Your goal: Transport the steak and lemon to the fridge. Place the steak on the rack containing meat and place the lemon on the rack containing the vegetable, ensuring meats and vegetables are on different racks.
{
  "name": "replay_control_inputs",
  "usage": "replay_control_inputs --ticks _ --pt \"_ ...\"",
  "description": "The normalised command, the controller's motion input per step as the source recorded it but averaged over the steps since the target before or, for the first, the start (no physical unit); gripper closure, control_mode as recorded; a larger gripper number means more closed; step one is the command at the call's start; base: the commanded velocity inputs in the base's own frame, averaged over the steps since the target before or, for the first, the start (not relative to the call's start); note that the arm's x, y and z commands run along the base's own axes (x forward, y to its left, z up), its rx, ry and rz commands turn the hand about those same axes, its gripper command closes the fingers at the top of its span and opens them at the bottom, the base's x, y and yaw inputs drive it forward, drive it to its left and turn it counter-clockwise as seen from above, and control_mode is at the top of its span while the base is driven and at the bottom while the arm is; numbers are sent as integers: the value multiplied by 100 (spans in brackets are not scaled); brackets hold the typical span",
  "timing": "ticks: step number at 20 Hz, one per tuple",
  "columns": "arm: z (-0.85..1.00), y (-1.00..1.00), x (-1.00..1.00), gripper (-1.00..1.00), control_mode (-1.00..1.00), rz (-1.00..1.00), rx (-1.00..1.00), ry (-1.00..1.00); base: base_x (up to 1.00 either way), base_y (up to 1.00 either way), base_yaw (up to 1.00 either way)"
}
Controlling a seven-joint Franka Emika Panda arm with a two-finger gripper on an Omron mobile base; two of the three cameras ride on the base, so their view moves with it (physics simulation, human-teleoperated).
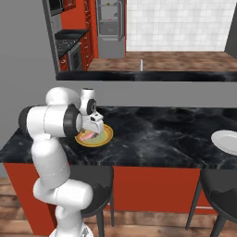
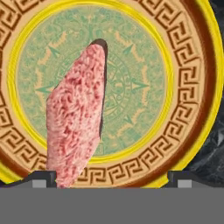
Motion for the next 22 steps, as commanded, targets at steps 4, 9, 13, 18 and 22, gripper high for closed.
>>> replay_control_inputs --ticks 4,9,13,18,22 --pt "-31 7 26 -100 -100 0 0 14 0 0 0" --pt "-28 19 32 -100 -100 -2 0 13 0 0 0" --pt "-20 14 32 -100 -100 -2 0 10 0 0 0" --pt "-13 2 28 -100 -100 -2 0 7 0 0 0" --pt "-21 0 13 100 -100 -2 0 11 0 0 0"
